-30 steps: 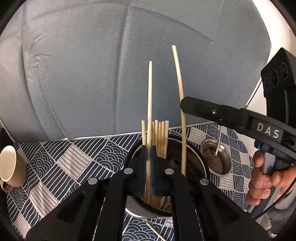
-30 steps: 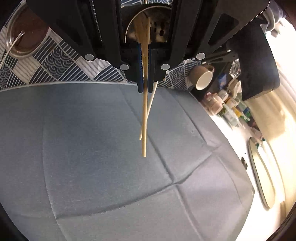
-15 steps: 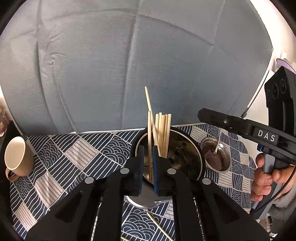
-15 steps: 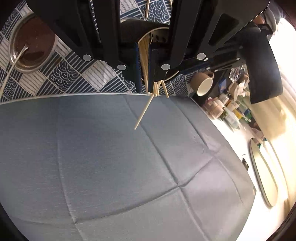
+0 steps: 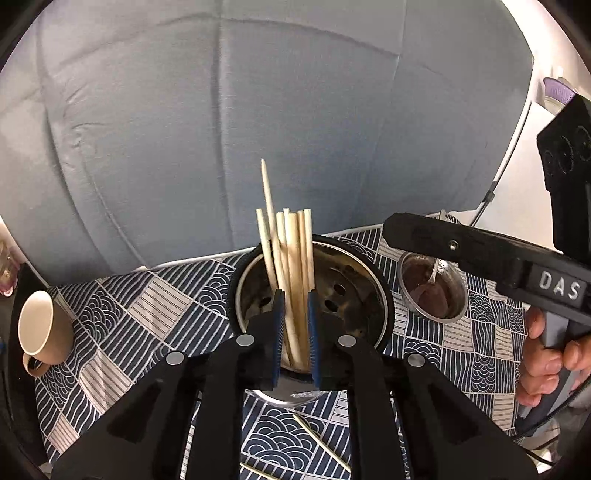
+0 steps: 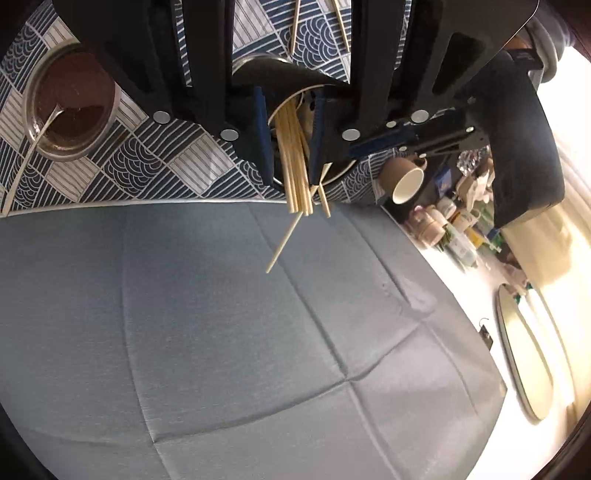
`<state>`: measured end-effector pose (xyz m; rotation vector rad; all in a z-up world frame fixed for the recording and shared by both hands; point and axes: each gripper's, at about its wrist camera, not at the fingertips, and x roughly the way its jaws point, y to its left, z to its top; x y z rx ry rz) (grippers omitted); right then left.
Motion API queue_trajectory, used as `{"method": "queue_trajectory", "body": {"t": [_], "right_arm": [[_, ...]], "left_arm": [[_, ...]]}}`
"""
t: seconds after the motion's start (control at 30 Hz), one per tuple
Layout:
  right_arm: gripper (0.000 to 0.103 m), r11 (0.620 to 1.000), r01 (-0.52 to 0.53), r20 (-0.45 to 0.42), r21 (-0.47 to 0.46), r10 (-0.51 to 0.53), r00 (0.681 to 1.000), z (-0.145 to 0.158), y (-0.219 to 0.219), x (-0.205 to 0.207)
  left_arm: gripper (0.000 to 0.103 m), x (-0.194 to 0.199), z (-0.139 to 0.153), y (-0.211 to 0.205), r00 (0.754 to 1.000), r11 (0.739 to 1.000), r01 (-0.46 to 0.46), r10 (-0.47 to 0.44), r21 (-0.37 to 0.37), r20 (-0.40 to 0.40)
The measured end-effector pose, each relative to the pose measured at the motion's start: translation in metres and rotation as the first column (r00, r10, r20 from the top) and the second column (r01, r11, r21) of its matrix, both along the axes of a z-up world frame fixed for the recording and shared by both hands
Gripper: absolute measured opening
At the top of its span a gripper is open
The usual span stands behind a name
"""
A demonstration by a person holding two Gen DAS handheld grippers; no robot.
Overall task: Organize utensils
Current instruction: 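Withdraw both open tools from the holder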
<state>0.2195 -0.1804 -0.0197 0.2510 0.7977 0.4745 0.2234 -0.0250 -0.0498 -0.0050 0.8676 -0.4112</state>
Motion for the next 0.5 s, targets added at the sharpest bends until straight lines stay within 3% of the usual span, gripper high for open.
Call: {"method": "queue_trajectory", "body": {"t": [0.2, 0.37, 0.43, 0.5], "right_arm": [[0.025, 1.0, 0.016, -0.019, -0.003, -0.016, 1.0, -0.008, -0.01, -0.002], [0.028, 0.999, 0.051, -0.041, 0.007, -0.051, 0.998, -0.016, -0.026, -0.002], [0.03, 0.998, 0.065, -0.045, 0.018, -0.064, 0.997, -0.017, -0.032, -0.002], [0.03, 0.997, 0.075, -0.045, 0.025, -0.074, 0.996, -0.017, -0.038, -0.002]], "left_arm": [[0.013, 0.013, -0.011, -0.011, 0.997, 1.0, 0.02, -0.02, -0.002, -0.074], [0.013, 0.028, -0.023, -0.024, 0.991, 0.998, 0.026, -0.018, 0.057, -0.136], [0.013, 0.03, -0.024, -0.027, 0.99, 0.994, 0.023, -0.008, 0.105, -0.139], [0.013, 0.027, -0.019, -0.026, 0.992, 0.994, 0.022, -0.009, 0.107, -0.126]]}}
